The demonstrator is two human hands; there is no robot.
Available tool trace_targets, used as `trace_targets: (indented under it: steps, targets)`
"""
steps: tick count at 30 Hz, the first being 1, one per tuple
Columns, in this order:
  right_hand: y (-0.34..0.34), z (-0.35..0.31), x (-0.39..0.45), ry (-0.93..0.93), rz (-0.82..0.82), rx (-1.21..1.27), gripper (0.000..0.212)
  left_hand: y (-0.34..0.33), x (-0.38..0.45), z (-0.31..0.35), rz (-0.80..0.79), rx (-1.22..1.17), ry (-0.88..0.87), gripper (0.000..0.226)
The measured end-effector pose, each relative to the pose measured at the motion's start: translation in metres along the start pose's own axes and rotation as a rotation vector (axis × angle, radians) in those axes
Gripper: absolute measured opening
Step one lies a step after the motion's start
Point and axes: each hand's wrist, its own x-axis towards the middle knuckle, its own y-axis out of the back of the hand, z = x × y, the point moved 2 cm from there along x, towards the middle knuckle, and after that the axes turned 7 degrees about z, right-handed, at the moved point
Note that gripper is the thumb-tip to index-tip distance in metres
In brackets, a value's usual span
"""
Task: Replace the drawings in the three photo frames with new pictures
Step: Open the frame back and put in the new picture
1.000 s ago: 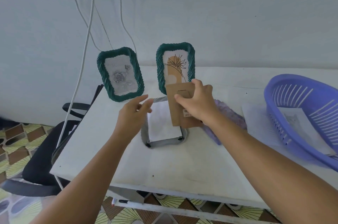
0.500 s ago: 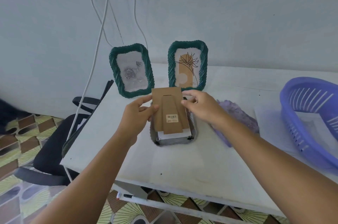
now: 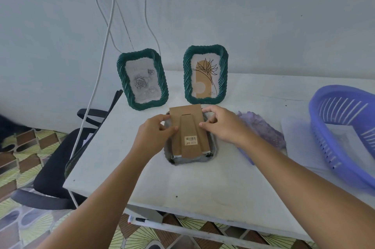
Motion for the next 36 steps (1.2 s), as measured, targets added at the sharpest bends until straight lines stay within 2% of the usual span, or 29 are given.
trace_targets:
  steps: [6,13,16,18,21,23,30,31,33,36]
  targets:
    - [-0.004,0.002,-0.004,0.046,-0.017,-0.14,0.047,-0.003,0.001,-0.004,0.008,0.123,-0.053,0.049]
    - [-0.01,-0.001,-0.008,0.131,0.031,-0.368,0.034,-0.009,0.002,-0.009,0.005,0.109,-0.064,0.047]
    - [-0.007,0.001,-0.01,0.127,0.022,-0.376,0.039,-0.01,0.001,-0.012,0.012,0.066,-0.043,0.045]
    - [-0.008,0.001,-0.01,0.119,0.01,-0.396,0.023,-0.01,0.002,-0.014,0.018,0.032,-0.028,0.044]
    - [-0.014,0.001,-0.01,0.099,0.014,-0.429,0.041,-0.011,0.004,-0.015,0.021,0.015,-0.016,0.043]
    - [-0.015,0.001,-0.01,0.107,0.025,-0.428,0.043,-0.011,0.004,-0.015,0.021,0.023,-0.024,0.043]
    - [-0.015,0.004,-0.008,0.127,0.018,-0.367,0.021,-0.012,0.004,-0.016,0.031,0.051,-0.038,0.046]
    - [-0.016,0.004,-0.008,0.126,0.015,-0.357,0.022,-0.012,0.004,-0.016,0.033,0.057,-0.041,0.045]
    - [-0.017,0.005,-0.007,0.113,0.016,-0.345,0.041,-0.012,0.005,-0.016,0.032,0.062,-0.044,0.045]
    - [-0.016,0.004,-0.006,0.089,0.018,-0.331,0.047,-0.012,0.005,-0.014,0.022,0.073,-0.045,0.043]
